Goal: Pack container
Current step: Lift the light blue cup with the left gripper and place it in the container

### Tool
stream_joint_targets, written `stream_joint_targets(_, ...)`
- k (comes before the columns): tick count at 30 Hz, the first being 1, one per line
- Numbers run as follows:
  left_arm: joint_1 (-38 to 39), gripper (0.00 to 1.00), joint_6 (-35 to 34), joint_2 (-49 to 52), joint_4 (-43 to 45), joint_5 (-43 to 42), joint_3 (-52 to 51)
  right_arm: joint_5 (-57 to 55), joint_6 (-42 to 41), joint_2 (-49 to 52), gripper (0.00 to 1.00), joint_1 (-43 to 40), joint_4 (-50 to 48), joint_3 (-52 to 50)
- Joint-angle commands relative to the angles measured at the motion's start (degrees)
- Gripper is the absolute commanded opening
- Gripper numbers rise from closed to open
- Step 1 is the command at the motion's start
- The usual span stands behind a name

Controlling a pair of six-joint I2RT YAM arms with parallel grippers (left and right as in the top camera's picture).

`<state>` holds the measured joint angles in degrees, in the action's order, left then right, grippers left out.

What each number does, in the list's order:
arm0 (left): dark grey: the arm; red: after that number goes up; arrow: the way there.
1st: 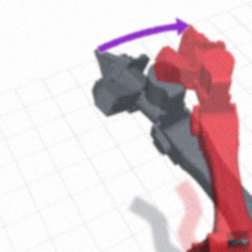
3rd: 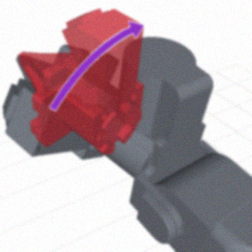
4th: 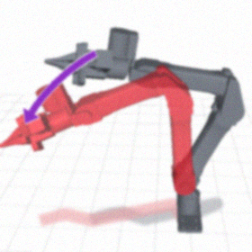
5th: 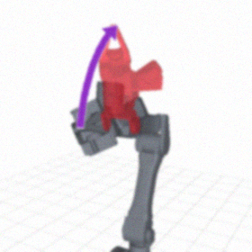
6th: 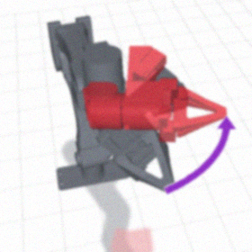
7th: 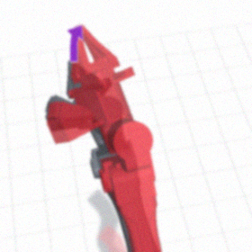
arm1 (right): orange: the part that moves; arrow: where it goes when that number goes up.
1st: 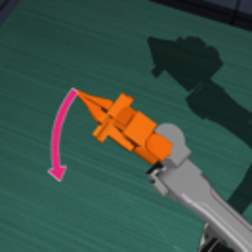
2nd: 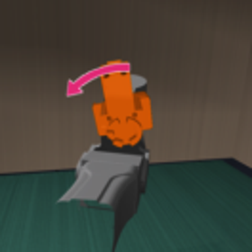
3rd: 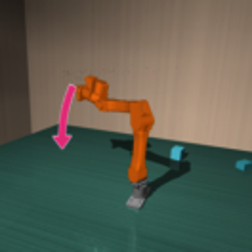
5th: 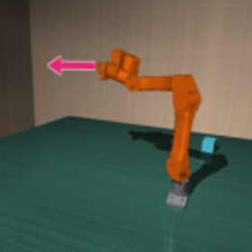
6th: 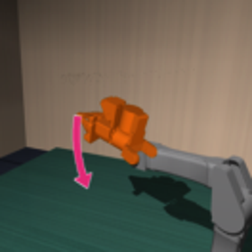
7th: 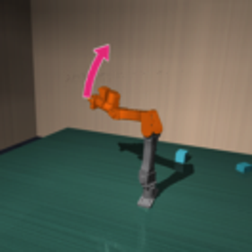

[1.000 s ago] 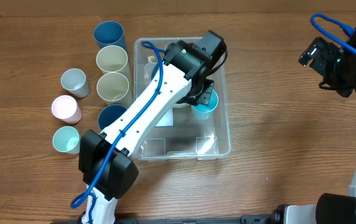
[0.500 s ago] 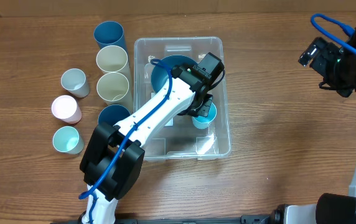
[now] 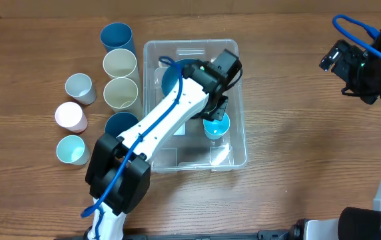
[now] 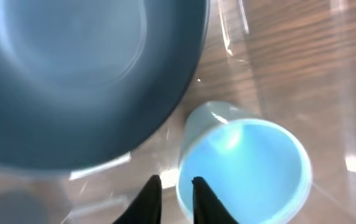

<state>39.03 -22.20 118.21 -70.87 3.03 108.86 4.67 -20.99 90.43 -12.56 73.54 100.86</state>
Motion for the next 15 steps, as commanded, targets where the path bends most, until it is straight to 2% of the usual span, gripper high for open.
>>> stream_joint_targets(1,0.26,0.24,-0.09,-2.27,-5.68,1.62,10.93,0.07,-0.24,-0.68,1.00,0.04,-0.13,0.02)
stream_joint_targets(6,-0.72,0.37,-0.83,-6.43,-17.68,11.10,22.08,0.07,-0.26,-0.68,1.00,0.04,-0.13,0.02)
stream_joint_targets(9,-4.33,0.39,-2.27,-10.54,-23.41,14.19,24.98,0.07,-0.26,-0.68,1.00,0.04,-0.13,0.02)
stream_joint_targets(15,-15.10,0.38,-2.43,-16.81,-25.94,14.08,25.03,0.09,-0.26,-0.68,1.00,0.04,-0.13,0.02)
